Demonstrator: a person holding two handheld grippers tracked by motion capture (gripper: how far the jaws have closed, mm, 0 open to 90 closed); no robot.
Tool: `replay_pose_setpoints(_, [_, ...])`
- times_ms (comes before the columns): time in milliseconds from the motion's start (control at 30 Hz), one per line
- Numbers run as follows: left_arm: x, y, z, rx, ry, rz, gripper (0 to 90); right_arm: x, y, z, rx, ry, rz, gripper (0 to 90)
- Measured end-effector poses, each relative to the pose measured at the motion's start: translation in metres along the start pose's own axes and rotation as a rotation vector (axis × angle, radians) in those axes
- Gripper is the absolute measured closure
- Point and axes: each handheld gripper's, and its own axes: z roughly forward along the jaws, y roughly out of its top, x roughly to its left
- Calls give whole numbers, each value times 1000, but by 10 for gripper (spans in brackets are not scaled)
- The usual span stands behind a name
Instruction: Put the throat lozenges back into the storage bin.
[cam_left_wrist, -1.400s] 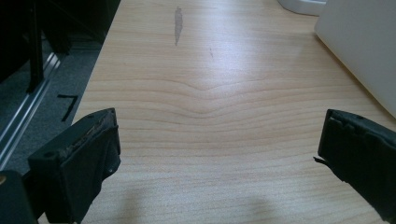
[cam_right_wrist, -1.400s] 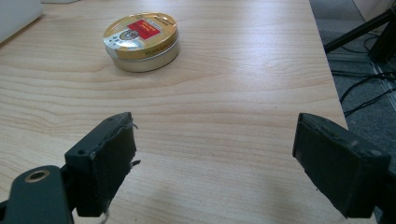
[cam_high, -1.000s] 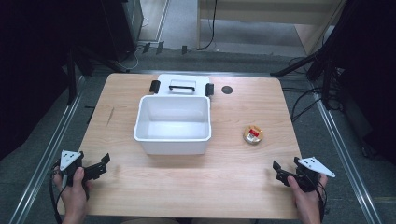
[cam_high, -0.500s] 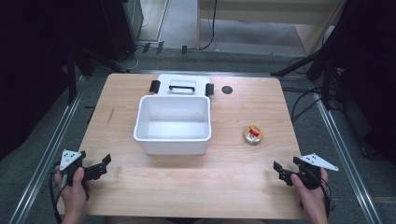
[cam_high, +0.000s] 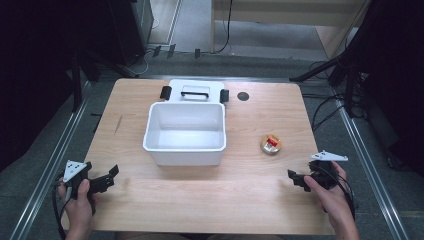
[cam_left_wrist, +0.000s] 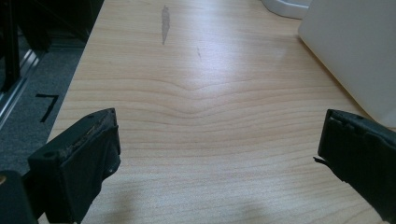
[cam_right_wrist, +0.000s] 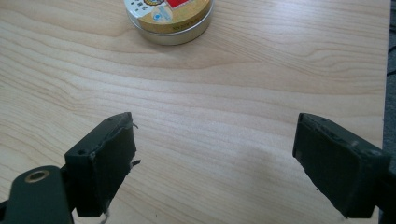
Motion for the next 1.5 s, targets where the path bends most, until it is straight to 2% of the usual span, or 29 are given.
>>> replay_pose_setpoints(33, [0,0,0,2,0,0,0,2,6,1,30,2,-20,131])
replay_pose_setpoints(67, [0,0,0,2,0,0,0,2,6,1,30,2,-20,131])
replay_pose_setpoints(100, [0,0,0,3,0,-1,0,5,13,3,67,0,-45,113])
replay_pose_setpoints(133, [0,0,0,3,0,-1,0,5,13,3,67,0,-45,113])
replay_pose_setpoints(167, [0,0,0,3,0,-1,0,9,19,6,134,26,-67,58])
replay_pose_setpoints(200, [0,0,0,3,0,-1,0,9,19,6,134,26,-67,58])
replay_pose_setpoints(233, [0,0,0,6,1,-1,0,13,25,10,202,48,-77,38])
replay_pose_setpoints(300, [0,0,1,8,1,-1,0,17,30,14,246,68,-99,31])
replay_pose_setpoints(333, [0,0,1,8,1,-1,0,17,30,14,246,68,-99,31])
replay_pose_setpoints(367, [0,0,1,8,2,-1,0,21,35,20,282,56,-119,30])
replay_pose_setpoints(467, [0,0,1,8,2,-1,0,24,41,25,309,43,-140,29])
replay_pose_setpoints(500, [0,0,1,8,2,-3,0,29,47,29,332,27,-169,29])
replay_pose_setpoints(600, [0,0,1,9,2,-5,0,34,54,33,345,10,-187,29])
replay_pose_setpoints(633, [0,1,1,11,2,-5,0,38,61,35,353,10,-197,27])
replay_pose_setpoints(733, [0,1,1,13,2,-4,0,43,69,38,364,2,-199,15])
replay_pose_setpoints(833, [0,1,2,13,2,-3,0,48,83,47,391,-27,-159,0])
replay_pose_setpoints(1033, [0,1,2,17,0,-1,0,49,98,57,412,-43,-99,0])
replay_pose_setpoints(1133, [0,1,2,18,0,-1,0,48,102,59,415,-39,-93,0])
replay_pose_setpoints(1167, [0,1,2,18,2,-1,0,47,105,62,413,-39,-75,3])
replay_pose_setpoints(1233, [0,1,2,17,3,-1,0,46,108,65,400,-51,-66,42])
replay_pose_setpoints(1500, [0,1,2,21,1,0,0,45,113,76,377,-79,-101,122])
